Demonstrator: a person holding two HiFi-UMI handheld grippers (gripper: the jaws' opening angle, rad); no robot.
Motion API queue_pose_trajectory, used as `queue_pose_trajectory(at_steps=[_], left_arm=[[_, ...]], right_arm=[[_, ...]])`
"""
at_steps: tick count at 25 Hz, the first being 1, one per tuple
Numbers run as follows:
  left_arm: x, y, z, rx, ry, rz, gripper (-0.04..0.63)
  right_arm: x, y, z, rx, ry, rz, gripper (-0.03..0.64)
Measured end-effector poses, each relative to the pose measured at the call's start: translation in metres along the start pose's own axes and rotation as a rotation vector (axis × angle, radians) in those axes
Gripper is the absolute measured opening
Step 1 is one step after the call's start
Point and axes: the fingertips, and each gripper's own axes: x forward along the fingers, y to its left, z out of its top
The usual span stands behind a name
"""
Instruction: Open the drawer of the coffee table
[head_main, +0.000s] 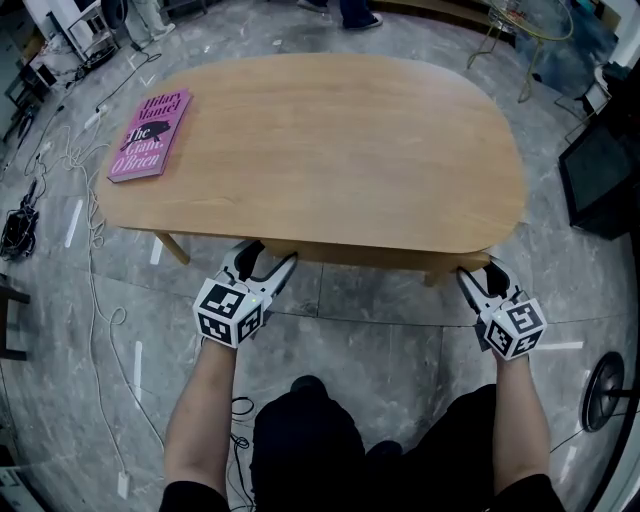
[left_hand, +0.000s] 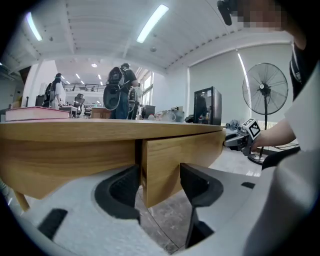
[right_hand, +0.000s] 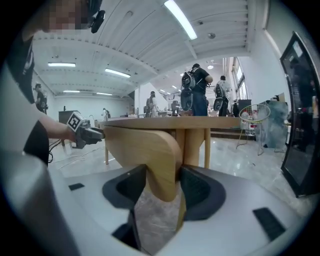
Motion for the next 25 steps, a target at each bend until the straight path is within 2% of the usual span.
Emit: queue_pose_trajectory(at_steps=[4,6,12,15,18,22,25], left_arm=[[-0.001,-0.007,0.000,-0.029,0.016,-0.040,0.241],[-0.008,-0.011,-0.002,-0.014,0.025,-0.053,0.212],[-0.029,-0.026,-0.010,0.016,0.057,-0.063,0.204],[-0.035,-0.030,-0.013,0.021,0.070,-0.062,0.198],[-0.034,-0.029,-0.012,0.035,0.091,-0.045,0.209],[-0.039,-0.029,-0.004,0.072,0.112,-0.030,0.210],[-0.042,-0.030,0.005,0.163,0.145,-0.029,0.210]], right_arm=[[-0.006,0.001,0.000,0.026,0.001,0.030,0.201],[-0.012,0.005,-0.003,0.020,0.007,0.045,0.196],[-0.032,0.019,-0.013,-0.028,0.061,0.071,0.187],[-0.039,0.021,-0.012,-0.172,0.114,0.040,0.186],[-0.042,0.029,0.013,-0.322,0.107,0.030,0.207],[-0.036,0.054,0.040,-0.526,0.144,0.101,0.210],[-0.032,0.079,0.049,-0.684,0.194,0.168,0.183]])
